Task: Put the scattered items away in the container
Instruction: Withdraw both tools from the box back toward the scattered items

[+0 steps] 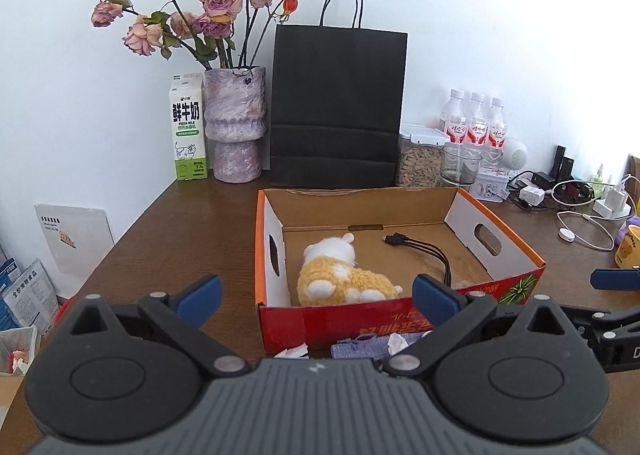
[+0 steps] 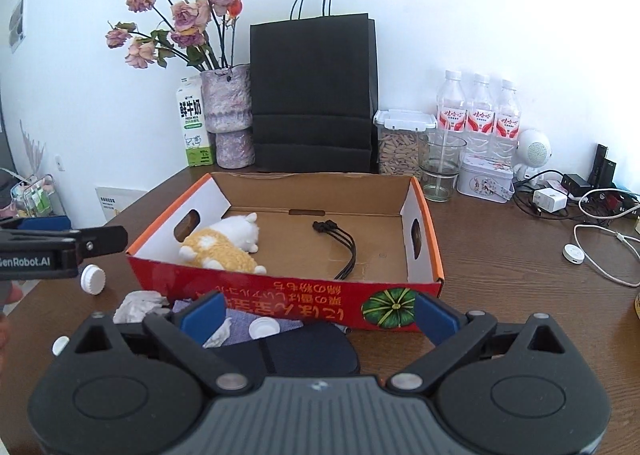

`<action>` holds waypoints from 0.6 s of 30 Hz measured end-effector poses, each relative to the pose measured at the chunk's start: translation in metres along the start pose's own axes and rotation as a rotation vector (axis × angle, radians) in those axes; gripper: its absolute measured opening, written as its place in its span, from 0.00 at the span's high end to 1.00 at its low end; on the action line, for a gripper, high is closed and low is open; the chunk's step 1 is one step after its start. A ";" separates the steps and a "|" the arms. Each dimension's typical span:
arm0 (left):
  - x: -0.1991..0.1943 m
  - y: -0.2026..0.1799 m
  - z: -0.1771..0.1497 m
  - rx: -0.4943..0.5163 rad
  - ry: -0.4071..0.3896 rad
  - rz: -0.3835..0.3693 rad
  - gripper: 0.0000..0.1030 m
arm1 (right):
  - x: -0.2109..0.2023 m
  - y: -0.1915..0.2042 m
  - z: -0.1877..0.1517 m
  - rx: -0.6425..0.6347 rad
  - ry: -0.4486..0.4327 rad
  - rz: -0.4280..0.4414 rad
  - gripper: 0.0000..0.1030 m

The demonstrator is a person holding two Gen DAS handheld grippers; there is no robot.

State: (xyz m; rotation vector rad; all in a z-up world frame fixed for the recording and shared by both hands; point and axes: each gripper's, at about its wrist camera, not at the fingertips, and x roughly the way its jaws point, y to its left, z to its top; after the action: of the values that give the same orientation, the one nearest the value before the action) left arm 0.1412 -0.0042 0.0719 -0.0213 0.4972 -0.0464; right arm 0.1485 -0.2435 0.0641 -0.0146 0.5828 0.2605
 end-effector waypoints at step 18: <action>-0.039 0.019 -0.078 -0.019 0.023 0.058 0.00 | -0.060 0.007 -0.083 0.015 -0.061 -0.072 0.03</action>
State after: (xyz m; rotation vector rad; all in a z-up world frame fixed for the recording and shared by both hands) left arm 0.0705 0.0160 0.0219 -0.0254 0.5209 0.0154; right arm 0.0534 -0.2586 0.0279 -0.0129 0.5230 0.1859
